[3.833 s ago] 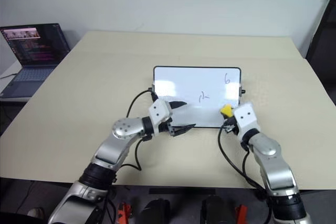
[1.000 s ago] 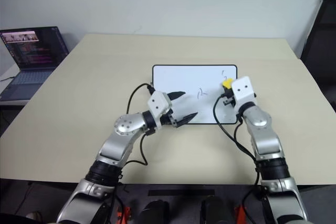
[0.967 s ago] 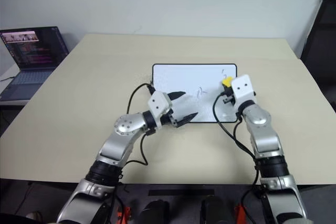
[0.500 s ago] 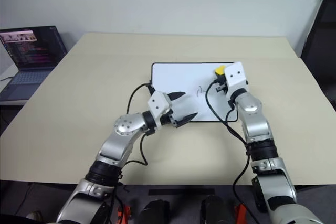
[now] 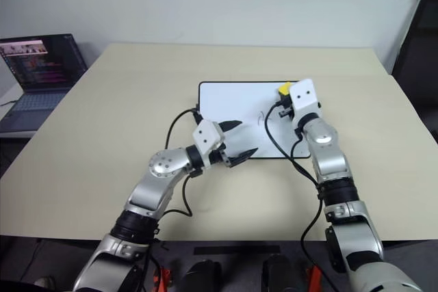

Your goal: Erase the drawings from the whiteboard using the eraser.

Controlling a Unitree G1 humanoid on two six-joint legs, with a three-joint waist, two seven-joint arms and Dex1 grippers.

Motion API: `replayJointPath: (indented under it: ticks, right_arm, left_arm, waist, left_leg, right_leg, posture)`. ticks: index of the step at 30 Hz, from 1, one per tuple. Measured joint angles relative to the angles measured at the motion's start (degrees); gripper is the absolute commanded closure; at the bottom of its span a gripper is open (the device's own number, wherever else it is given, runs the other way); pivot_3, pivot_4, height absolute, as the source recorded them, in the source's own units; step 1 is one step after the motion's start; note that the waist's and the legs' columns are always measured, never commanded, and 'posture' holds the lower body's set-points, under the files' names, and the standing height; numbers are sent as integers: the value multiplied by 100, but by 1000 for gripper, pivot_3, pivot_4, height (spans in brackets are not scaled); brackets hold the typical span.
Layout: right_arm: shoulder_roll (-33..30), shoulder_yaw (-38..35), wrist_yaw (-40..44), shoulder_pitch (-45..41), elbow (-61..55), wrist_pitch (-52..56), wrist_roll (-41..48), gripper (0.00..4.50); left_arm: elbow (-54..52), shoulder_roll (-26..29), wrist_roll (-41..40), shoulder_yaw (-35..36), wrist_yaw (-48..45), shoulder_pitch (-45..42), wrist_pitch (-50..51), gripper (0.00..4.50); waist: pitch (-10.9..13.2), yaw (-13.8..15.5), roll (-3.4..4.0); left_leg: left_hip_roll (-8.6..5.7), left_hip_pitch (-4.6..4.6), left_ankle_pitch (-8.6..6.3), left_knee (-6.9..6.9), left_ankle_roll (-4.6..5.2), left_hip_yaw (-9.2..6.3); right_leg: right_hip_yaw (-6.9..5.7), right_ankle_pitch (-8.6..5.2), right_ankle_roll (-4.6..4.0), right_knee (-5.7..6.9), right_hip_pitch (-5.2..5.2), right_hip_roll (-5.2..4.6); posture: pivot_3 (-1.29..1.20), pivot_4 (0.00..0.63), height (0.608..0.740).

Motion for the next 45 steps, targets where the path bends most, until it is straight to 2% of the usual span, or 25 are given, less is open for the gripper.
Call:
replayJointPath:
  ticks: [7, 17, 23, 31, 40, 45]
  right_arm:
    - [-346, -134, -107, 605, -559, 120, -90, 3325]
    - [91, -143, -100, 838, -1065, 402, 4, 3325]
    - [261, -94, -3, 637, -870, 402, 34, 3325]
    - [185, -67, 110, 311, -536, 393, 22, 3325]
    - [-56, 106, 449, 1490, -1866, 1008, 25, 3325]
    - [-3, 101, 463, 1578, -2008, 1158, 38, 3325]
  left_arm:
    - [-1, -15, -1, -10, 0, 4, 7, 0]
    - [4, -18, -1, -12, -7, -14, 5, 0]
    - [5, -20, -2, -12, -6, -24, 3, 0]
    - [3, -8, -2, -9, 8, -21, 5, 0]
    - [-30, 20, -1, 4, 46, 37, 26, 0]
    - [-29, 19, -1, 2, 53, 35, 26, 0]
  waist:
    - [-3, 25, -9]
    - [-3, -26, -10]
    - [-3, -125, -11]
    - [-2, -162, -12]
    - [-4, -134, -14]
    - [-3, -137, -16]
  left_leg:
    - [-4, -2, 0, 3, 0, 5]
    - [0, -2, 0, 1, 0, 15]
    - [7, 3, 0, -3, 0, 17]
    - [8, 2, 0, -4, 0, 18]
    - [7, 1, 0, -3, 0, 15]
    - [8, 2, 0, -2, 0, 20]
  right_leg:
    - [9, 8, 15, -20, 7, -2]
    - [12, 12, 20, -23, 3, 4]
    - [13, 13, 20, -21, 1, 10]
    - [16, 14, 19, -24, 0, 13]
    - [16, 15, 22, -33, 5, 7]
    - [13, 14, 21, -44, 4, 7]
  posture:
    - [0, 150, 740]
    - [0, 150, 740]
    - [0, 150, 740]
    - [0, 150, 740]
    - [0, 150, 740]
    - [0, 150, 740]
